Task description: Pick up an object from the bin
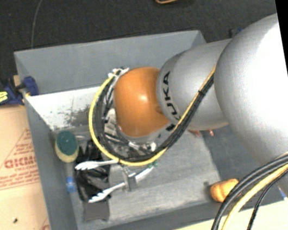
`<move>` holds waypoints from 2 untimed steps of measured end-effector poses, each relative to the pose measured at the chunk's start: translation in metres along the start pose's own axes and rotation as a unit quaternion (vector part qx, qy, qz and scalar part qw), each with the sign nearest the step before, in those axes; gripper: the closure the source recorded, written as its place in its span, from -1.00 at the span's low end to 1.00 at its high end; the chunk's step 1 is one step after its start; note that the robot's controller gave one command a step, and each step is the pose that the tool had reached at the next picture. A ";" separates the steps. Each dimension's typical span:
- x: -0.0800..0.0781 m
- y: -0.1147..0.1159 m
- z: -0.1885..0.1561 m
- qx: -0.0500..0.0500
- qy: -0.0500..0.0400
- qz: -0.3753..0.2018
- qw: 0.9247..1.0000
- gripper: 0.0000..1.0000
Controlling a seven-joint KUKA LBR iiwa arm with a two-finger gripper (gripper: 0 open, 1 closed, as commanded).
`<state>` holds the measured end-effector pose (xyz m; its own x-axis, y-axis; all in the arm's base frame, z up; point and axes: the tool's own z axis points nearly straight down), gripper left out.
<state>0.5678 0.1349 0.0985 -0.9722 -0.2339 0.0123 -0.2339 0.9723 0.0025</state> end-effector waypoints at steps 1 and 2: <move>-0.004 -0.052 0.028 0.003 -0.008 -0.261 0.965 -1.00; 0.031 -0.009 0.028 0.000 -0.005 -0.184 0.983 1.00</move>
Offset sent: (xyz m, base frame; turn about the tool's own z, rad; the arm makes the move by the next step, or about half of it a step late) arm -0.0292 -0.0163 -0.0285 -0.3716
